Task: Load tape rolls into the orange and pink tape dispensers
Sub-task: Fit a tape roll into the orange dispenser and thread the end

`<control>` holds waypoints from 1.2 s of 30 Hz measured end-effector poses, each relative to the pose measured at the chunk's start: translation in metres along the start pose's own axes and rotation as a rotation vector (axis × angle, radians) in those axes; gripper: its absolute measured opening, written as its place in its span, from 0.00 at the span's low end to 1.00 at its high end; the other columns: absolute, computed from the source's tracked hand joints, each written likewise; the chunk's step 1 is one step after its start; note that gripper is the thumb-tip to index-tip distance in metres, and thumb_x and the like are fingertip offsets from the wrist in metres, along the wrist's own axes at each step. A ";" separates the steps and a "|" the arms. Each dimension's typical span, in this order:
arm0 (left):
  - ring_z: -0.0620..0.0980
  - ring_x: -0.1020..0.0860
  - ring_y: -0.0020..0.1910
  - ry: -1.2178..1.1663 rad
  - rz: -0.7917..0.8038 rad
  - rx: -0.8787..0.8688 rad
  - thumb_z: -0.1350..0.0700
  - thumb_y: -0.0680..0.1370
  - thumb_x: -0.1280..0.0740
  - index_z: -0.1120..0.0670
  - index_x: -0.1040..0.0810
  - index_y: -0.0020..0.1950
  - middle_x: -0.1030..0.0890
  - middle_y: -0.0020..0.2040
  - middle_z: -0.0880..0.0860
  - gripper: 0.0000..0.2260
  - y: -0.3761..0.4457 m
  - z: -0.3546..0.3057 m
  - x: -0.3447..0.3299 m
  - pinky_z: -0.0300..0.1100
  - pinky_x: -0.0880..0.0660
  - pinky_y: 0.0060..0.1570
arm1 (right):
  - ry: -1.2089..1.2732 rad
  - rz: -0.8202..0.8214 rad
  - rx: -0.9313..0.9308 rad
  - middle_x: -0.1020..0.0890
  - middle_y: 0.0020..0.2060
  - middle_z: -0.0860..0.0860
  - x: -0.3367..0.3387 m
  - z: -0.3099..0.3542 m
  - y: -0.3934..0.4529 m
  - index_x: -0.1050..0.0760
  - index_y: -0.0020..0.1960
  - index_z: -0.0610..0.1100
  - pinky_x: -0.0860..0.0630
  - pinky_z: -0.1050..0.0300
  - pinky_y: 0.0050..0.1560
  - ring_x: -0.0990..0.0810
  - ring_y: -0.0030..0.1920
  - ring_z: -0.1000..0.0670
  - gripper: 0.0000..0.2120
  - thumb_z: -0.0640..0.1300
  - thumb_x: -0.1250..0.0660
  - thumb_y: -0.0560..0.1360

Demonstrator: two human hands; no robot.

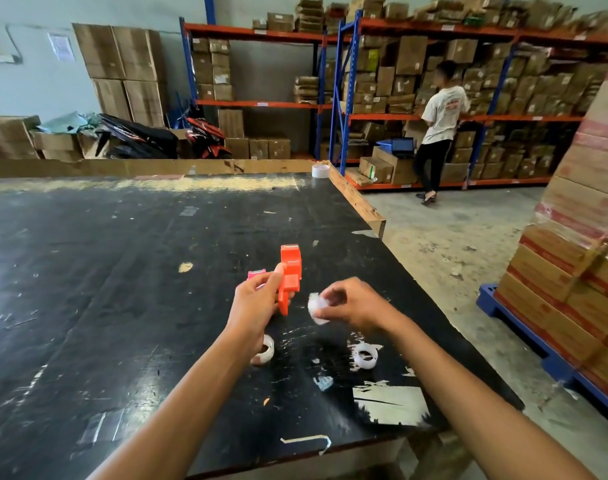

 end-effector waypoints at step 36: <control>0.55 0.16 0.45 -0.192 0.115 0.047 0.50 0.67 0.25 0.65 0.22 0.57 0.15 0.47 0.61 0.25 -0.014 0.002 -0.022 0.51 0.19 0.49 | 0.496 -0.076 0.154 0.15 0.47 0.44 0.032 0.015 -0.011 0.23 0.56 0.43 0.18 0.59 0.47 0.15 0.48 0.49 0.19 0.46 0.24 0.68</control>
Point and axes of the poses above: each hand's wrist, its own y-axis towards the middle knuckle, its own x-axis out of the back of the hand, z = x × y, the point moved 2 cm from there along y, towards the middle knuckle
